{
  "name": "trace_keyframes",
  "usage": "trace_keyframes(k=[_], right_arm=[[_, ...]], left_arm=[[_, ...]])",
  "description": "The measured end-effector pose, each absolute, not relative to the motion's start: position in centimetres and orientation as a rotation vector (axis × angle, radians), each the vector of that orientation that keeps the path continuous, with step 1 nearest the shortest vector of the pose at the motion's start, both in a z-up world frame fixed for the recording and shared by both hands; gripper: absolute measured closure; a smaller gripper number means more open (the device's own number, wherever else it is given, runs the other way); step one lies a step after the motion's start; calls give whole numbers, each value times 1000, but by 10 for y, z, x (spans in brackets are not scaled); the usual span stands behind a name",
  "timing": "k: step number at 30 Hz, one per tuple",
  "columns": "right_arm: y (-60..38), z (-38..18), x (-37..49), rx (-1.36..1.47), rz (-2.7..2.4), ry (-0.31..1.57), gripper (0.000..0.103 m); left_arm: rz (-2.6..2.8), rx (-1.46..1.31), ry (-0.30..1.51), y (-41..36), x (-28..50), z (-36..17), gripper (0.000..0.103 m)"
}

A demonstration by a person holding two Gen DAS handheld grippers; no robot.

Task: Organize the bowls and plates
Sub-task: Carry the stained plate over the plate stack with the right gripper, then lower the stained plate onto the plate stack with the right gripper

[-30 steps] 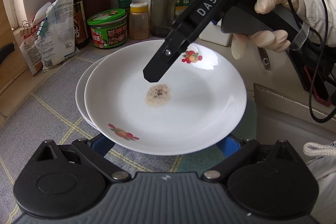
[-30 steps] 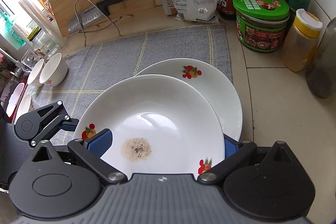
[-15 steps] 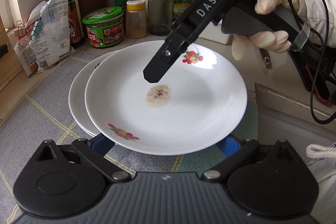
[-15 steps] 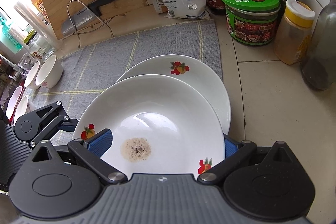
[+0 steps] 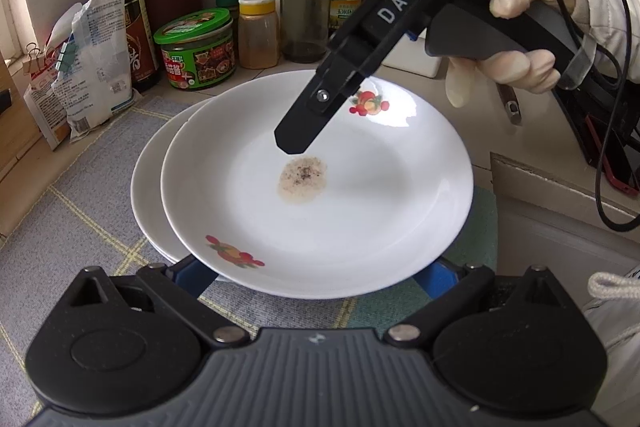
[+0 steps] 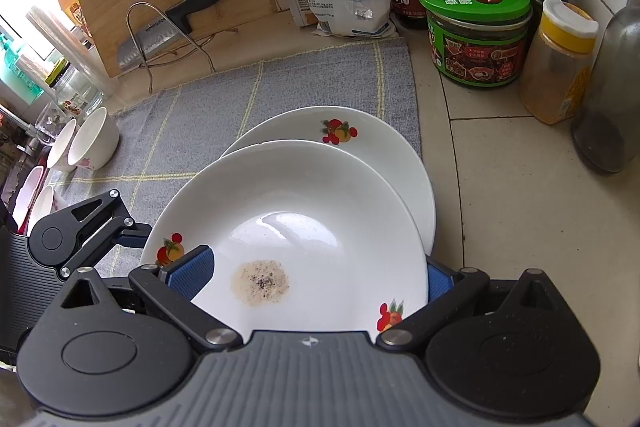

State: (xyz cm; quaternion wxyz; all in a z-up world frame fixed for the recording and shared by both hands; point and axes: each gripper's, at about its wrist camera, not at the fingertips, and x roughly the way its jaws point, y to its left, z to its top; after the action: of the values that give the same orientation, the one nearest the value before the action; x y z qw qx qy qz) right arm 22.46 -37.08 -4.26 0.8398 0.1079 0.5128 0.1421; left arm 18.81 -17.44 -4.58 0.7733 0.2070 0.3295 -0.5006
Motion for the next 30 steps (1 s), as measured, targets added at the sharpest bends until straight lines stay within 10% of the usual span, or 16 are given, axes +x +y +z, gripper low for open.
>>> trace_keyframes(k=[30], right_arm=[[-348, -46, 251, 175, 345, 1087, 0]], left_arm=[[-979, 412, 765, -159, 195, -43, 2]])
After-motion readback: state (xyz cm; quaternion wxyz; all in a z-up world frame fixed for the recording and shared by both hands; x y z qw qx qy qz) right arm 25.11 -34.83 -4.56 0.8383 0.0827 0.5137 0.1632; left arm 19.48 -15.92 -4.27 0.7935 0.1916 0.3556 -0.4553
